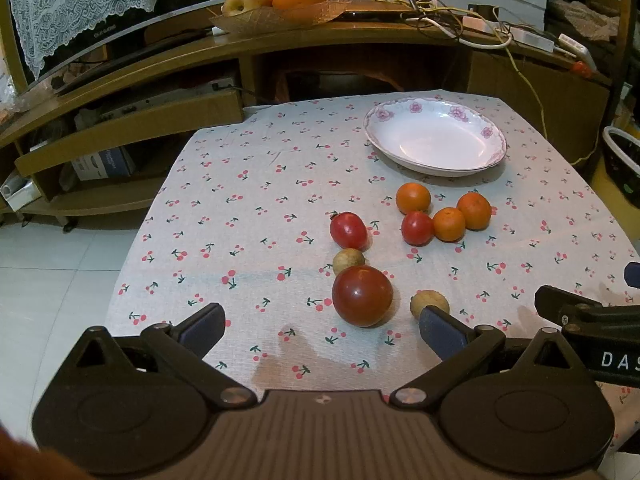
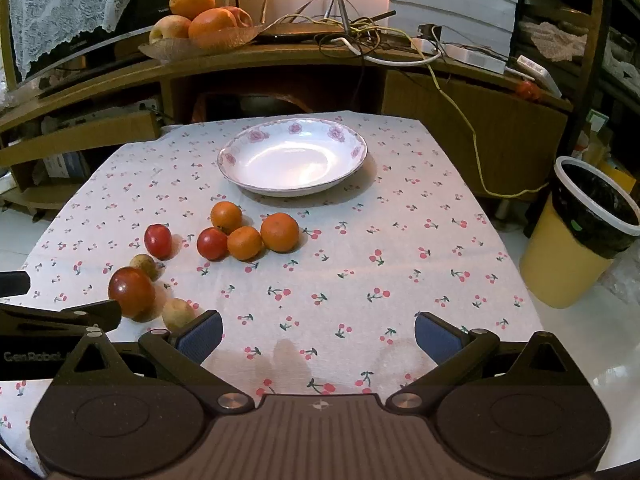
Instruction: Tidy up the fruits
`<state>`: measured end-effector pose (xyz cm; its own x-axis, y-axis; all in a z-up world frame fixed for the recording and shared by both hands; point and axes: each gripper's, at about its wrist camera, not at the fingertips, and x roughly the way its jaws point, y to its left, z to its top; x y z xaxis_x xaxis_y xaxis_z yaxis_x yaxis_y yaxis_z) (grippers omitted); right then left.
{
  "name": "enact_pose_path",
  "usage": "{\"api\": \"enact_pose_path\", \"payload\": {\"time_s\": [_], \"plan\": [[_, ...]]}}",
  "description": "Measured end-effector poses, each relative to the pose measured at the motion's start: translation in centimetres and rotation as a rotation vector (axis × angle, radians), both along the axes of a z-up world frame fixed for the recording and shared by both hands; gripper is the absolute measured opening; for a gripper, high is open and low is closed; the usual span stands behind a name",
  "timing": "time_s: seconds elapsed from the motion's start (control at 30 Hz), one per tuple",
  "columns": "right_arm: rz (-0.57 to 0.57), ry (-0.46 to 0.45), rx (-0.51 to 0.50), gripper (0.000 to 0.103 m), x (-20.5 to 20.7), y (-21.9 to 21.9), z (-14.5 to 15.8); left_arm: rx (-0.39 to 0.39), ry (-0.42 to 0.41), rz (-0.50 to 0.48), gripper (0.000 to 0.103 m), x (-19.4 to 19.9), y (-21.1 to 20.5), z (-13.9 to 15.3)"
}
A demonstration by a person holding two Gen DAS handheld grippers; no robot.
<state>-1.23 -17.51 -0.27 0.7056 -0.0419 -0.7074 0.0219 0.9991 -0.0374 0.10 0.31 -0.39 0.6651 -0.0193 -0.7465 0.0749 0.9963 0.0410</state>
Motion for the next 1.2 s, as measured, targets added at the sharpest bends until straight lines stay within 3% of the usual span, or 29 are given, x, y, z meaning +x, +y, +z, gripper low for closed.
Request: {"api": "enact_pose_path", "payload": {"time_s": [1.2], "plan": [[0.023,0.018,0.026,0.097,0.33,0.53,-0.17,0.018,-0.016,-0.004,0.103,-0.26,0.20,0.08]]}}
